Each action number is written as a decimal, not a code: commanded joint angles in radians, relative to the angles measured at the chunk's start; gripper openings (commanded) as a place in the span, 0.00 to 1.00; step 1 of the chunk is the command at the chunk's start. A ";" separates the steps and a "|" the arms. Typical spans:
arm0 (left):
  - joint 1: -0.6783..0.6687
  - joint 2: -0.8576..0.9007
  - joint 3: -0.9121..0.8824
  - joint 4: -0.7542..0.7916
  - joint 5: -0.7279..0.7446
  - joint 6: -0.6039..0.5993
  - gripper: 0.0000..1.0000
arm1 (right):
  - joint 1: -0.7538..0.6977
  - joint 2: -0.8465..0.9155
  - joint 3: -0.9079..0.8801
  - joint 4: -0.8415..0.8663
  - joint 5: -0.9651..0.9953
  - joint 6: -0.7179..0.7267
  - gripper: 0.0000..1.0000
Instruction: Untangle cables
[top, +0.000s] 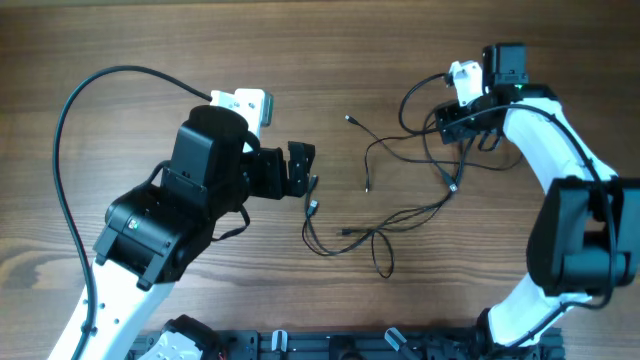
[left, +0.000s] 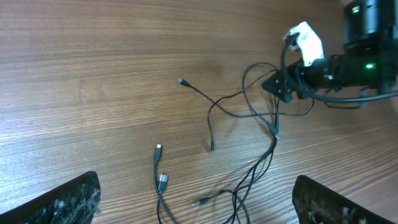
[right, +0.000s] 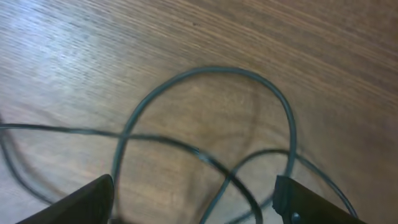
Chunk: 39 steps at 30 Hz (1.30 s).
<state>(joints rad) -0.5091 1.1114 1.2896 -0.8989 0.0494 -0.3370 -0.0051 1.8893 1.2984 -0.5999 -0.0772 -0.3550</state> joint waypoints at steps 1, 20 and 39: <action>0.003 -0.006 0.002 -0.002 -0.010 0.019 1.00 | -0.005 0.072 0.002 0.042 0.010 -0.043 0.84; 0.003 -0.006 0.002 -0.002 -0.010 0.019 1.00 | -0.008 -0.818 0.079 0.393 -0.229 0.188 0.04; 0.003 -0.006 0.002 -0.001 -0.010 0.019 1.00 | -0.008 -0.744 0.079 1.033 -0.148 0.003 0.04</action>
<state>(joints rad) -0.5091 1.1114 1.2896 -0.9012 0.0494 -0.3340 -0.0120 1.1038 1.3705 0.4236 -0.3565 -0.2363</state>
